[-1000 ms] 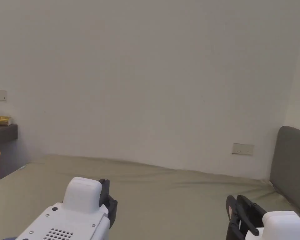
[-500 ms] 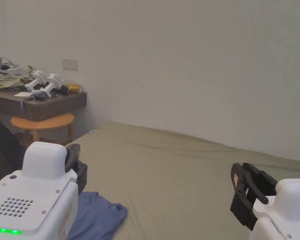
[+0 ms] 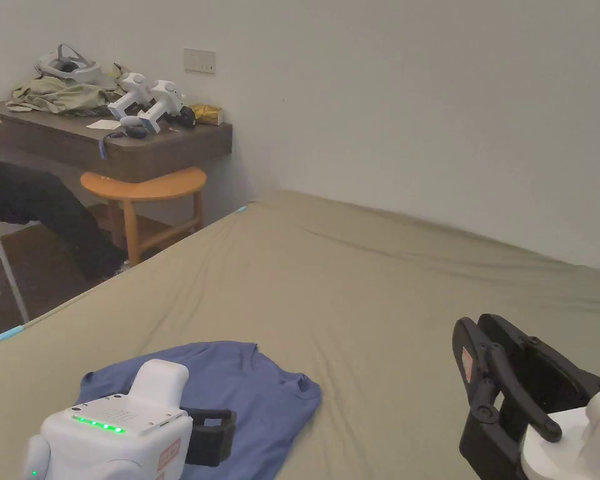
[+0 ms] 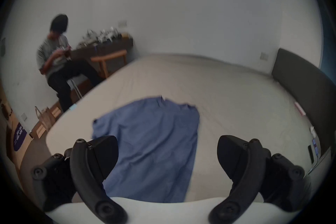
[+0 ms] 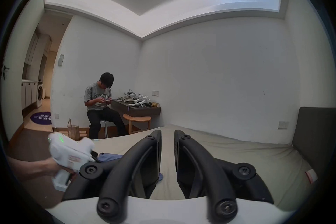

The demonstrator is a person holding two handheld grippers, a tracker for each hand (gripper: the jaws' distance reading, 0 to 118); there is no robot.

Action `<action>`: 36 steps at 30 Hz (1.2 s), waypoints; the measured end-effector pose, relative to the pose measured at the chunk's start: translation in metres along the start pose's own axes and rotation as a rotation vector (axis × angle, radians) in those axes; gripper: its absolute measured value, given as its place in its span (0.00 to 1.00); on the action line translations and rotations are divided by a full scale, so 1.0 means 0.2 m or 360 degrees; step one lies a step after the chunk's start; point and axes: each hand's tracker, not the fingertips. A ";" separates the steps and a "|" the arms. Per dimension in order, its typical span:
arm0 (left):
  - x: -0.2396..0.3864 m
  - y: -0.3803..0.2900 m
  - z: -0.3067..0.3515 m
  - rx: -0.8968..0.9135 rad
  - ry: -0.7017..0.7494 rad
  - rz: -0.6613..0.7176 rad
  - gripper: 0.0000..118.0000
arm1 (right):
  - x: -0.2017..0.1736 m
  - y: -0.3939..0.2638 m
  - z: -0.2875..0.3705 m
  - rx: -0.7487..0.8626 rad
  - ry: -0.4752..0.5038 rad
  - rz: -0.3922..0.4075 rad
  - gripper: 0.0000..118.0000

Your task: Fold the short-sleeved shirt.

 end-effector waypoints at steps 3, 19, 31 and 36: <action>0.02 -0.08 -0.35 -0.0150 0.0086 -0.0067 0.93 | 0.03 0.00 0.00 -0.0004 -0.0024 0.0023 0.15; 0.01 -0.20 -0.88 -0.0307 0.0088 -0.0122 0.13 | 0.18 -0.14 -0.07 -0.0059 -0.0152 0.0050 0.15; 0.29 0.17 -0.48 -0.0056 0.0024 -0.0313 0.00 | 0.64 -0.04 0.44 -0.0031 -0.0648 0.0061 0.15; 0.73 0.35 -0.31 0.0054 -0.0192 -0.0413 0.00 | 0.76 0.07 0.72 0.0013 -0.0771 0.0079 0.15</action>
